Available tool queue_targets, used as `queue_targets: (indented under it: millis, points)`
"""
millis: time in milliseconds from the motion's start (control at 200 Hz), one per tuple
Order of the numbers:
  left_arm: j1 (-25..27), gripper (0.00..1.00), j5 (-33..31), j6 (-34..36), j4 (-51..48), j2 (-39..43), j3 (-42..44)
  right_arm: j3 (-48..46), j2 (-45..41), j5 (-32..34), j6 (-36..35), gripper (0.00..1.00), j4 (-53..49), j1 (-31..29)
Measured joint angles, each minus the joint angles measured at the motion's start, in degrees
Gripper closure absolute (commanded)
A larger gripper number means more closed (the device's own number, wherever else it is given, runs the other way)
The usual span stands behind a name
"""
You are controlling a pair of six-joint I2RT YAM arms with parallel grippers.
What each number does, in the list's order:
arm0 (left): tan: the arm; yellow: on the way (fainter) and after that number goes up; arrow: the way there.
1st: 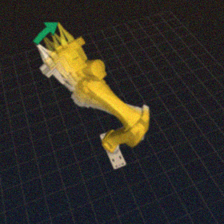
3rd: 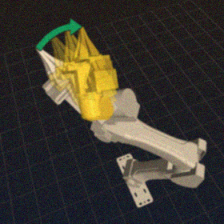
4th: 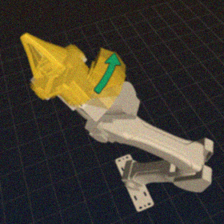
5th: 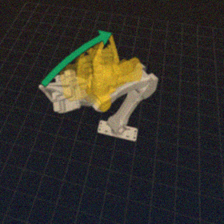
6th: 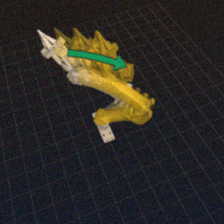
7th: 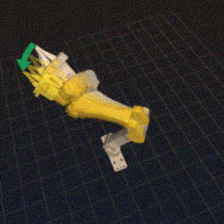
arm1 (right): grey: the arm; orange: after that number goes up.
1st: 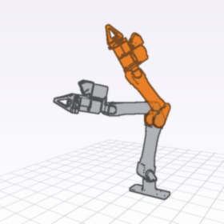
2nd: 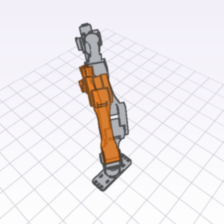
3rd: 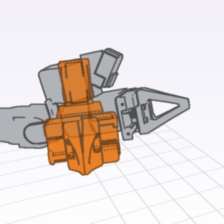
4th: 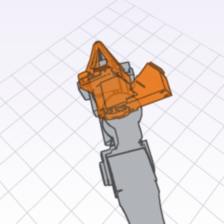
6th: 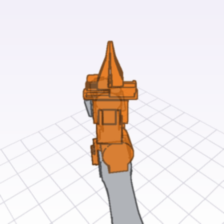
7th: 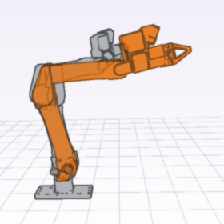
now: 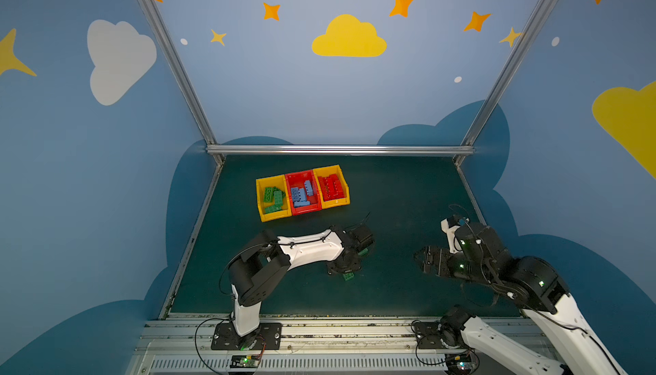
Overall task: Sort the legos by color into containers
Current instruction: 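Lower the left gripper onto a loose green brick and grasp it, then carry the green brick with the left gripper and drop it into the yellow bin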
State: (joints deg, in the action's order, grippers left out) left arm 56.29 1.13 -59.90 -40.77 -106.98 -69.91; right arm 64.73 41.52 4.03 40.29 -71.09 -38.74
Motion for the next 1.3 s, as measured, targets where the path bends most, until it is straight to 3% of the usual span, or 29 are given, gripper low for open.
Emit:
queue_targets:
  millis: [165,310,400,701,846,986,1156,1301]
  points:
    - [0.0,0.48,0.8,0.9,0.2,-0.5,0.6,0.0,-0.2,-0.1,1.0,0.05,-0.1,-0.5]
    - [-0.5,0.75,0.8,1.5,0.2,-0.7,0.6,0.0,0.6,0.0,1.1,0.05,-0.2,-0.9]
    - [-1.0,0.84,1.1,2.5,-0.2,-0.7,0.4,0.0,1.4,0.0,1.0,0.05,-0.2,-1.0]
    - [-6.1,0.85,-2.0,6.9,-4.7,3.1,0.3,1.6,6.5,-1.1,-1.0,0.05,3.0,-1.1]
    - [-14.7,0.83,-6.2,10.9,-9.3,11.3,-1.5,2.8,11.9,-3.0,-2.7,0.05,7.0,-1.1]
    - [-27.0,0.82,-9.9,15.9,-11.9,15.9,-5.9,5.2,17.8,-4.7,-4.7,0.05,11.0,-1.1]
    - [-40.9,0.82,-10.8,21.3,-12.5,14.4,-10.1,9.7,24.9,-6.7,-7.3,0.05,14.7,-1.2]
    - [-47.8,0.82,-10.3,24.8,-11.9,8.5,-14.3,13.3,30.2,-8.3,-8.9,0.05,16.5,-1.2]
